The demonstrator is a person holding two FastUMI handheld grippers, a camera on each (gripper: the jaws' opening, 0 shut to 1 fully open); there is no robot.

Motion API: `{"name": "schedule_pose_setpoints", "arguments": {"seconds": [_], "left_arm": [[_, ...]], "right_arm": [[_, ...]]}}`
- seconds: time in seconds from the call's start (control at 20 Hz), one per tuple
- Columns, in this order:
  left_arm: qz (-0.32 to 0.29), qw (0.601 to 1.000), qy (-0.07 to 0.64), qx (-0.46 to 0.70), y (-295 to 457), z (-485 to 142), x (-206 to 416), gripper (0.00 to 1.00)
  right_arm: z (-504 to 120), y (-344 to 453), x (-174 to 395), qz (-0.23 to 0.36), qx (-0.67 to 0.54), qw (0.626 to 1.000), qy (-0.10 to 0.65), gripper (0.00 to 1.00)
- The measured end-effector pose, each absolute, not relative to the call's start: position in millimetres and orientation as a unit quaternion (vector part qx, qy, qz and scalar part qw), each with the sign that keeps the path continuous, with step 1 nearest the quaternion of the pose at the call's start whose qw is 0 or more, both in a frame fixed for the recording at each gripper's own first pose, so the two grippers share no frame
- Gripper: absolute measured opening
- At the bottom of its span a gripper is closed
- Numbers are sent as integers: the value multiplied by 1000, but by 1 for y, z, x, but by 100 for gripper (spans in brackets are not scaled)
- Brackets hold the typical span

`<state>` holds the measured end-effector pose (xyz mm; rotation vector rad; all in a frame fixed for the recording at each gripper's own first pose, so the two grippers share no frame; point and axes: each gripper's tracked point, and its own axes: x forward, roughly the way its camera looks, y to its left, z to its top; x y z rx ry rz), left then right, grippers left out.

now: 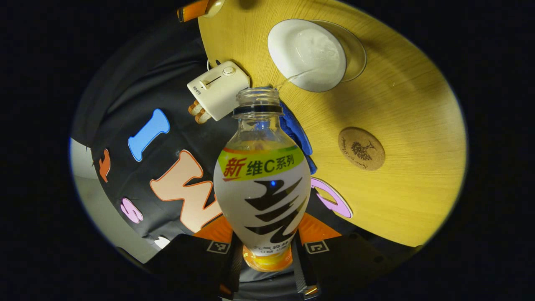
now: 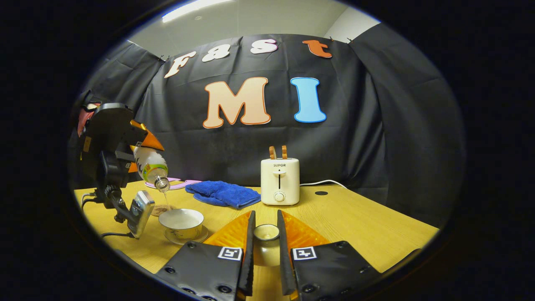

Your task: Open the teacup lid with one hand, grasp the water bottle and pour water into the teacup with the other hand; after pouring, place the water bottle on the coaster and then close the teacup lid.

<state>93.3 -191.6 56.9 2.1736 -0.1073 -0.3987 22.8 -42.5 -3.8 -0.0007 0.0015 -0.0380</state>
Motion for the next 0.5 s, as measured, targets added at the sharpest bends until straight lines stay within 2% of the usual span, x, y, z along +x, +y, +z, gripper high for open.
{"name": "schedule_pose_setpoints", "arguments": {"seconds": [0.3, 0.5], "left_arm": [[-217, 573, -4, 790, -182, 17, 86, 49], [-254, 709, 16, 658, -183, 7, 81, 49]], "right_arm": [[-4, -43, 23, -19, 0, 1000, 0, 29], [-4, -43, 23, -19, -1, 1000, 0, 29]]}}
